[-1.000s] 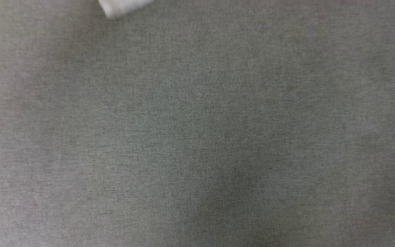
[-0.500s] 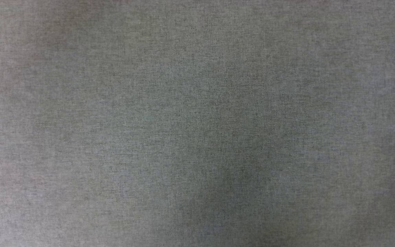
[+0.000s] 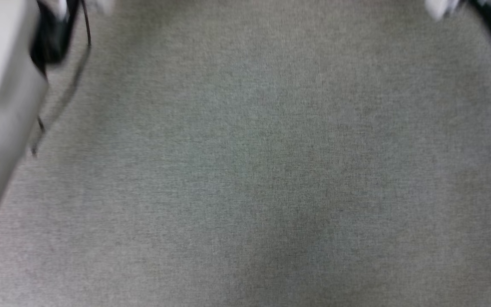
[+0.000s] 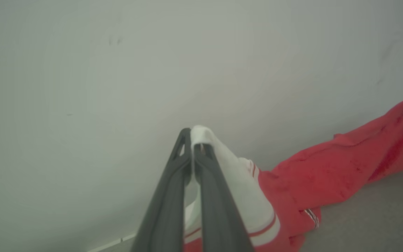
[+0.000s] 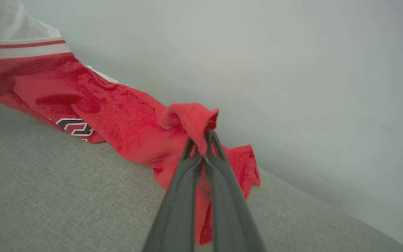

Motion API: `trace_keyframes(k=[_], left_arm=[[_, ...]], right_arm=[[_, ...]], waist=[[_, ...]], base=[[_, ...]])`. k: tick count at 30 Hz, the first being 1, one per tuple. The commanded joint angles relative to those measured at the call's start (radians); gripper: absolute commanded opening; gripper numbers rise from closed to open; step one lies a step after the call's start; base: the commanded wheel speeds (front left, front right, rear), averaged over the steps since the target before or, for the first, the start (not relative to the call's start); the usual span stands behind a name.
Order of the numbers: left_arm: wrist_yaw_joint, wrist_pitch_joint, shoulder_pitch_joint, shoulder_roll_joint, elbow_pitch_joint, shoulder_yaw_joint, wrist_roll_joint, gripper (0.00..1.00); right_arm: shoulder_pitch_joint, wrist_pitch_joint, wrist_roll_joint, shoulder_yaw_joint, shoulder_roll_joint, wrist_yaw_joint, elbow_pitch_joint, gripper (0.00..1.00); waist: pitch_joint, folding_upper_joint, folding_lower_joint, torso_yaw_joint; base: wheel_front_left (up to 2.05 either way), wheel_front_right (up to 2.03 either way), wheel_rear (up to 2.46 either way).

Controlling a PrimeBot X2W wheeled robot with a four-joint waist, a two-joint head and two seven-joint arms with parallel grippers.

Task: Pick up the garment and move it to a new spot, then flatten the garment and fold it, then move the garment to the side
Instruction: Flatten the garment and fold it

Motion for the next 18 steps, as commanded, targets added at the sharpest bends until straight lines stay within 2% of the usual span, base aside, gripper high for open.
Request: trace_keyframes(k=[1,5,9,18], left_arm=[[0.011,-0.006,0.063,0.018,-0.02,0.002,-0.005,0.0],[0.051,-0.008,0.277,0.048,-0.12,0.014,-0.01,0.0],[0.087,-0.007,0.493,0.084,-0.233,0.0,-0.008,0.0],[0.22,-0.005,0.929,0.165,-0.445,-0.02,-0.063,0.0]], right_arm=[[0.052,-0.009,0.013,0.02,-0.016,-0.001,-0.014,0.0],[0.187,-0.026,0.074,0.088,-0.05,-0.001,-0.062,0.0],[0.316,-0.05,0.118,0.158,-0.114,-0.001,-0.12,0.0],[0.606,-0.069,0.193,0.215,-0.234,-0.001,-0.227,0.0]], waist=[[-0.039,0.0,0.0,0.009],[-0.106,0.0,0.0,0.007],[-0.178,0.0,0.0,0.002],[-0.358,0.0,0.0,-0.01]], base=[[0.0,0.0,0.0],[0.0,0.0,0.0],[0.0,0.0,0.0],[0.0,0.0,0.0]])
